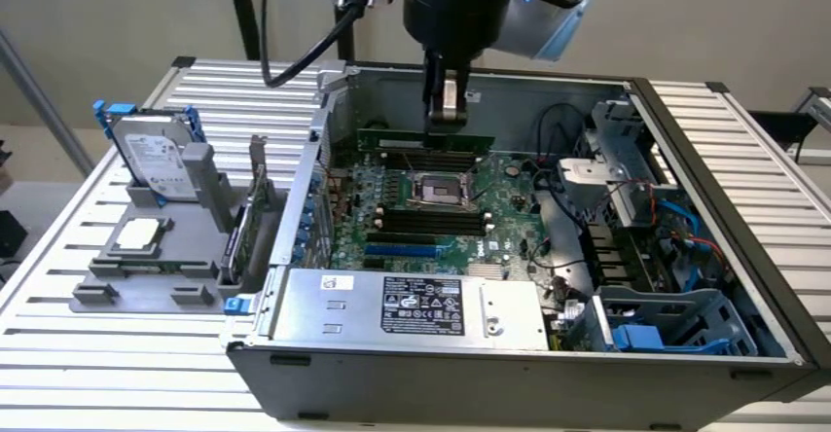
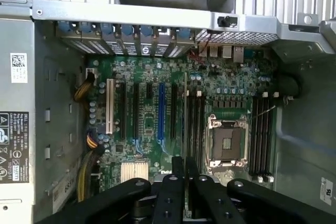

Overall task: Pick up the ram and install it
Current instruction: 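Pick up the ram and move it above insertion slot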

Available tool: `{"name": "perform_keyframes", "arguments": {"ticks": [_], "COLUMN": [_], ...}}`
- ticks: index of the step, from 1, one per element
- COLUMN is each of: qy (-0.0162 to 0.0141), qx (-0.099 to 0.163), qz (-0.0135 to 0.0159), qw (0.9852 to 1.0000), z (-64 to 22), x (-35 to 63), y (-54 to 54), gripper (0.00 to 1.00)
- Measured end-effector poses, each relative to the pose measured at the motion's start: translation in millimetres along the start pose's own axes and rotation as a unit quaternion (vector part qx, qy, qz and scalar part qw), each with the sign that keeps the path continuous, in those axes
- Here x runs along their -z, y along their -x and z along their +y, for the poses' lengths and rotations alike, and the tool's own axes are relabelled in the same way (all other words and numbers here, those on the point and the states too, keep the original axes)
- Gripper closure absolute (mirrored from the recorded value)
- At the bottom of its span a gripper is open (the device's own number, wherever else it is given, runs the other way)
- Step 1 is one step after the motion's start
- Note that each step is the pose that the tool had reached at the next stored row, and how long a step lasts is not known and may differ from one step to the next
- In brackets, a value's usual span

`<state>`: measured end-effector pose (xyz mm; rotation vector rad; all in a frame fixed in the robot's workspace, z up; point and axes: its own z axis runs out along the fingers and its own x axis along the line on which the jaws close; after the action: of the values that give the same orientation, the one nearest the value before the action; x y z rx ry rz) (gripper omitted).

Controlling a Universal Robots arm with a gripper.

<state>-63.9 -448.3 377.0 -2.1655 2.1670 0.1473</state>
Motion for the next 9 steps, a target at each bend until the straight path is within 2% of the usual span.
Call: {"name": "perform_keyframes", "arguments": {"ticks": [9], "qy": [-0.0007], "qx": [-0.005], "qz": [0.0008], "qw": [1.0], "z": [-9.7], "x": [-13.2], "y": [11.0], "gripper": [0.87]}}
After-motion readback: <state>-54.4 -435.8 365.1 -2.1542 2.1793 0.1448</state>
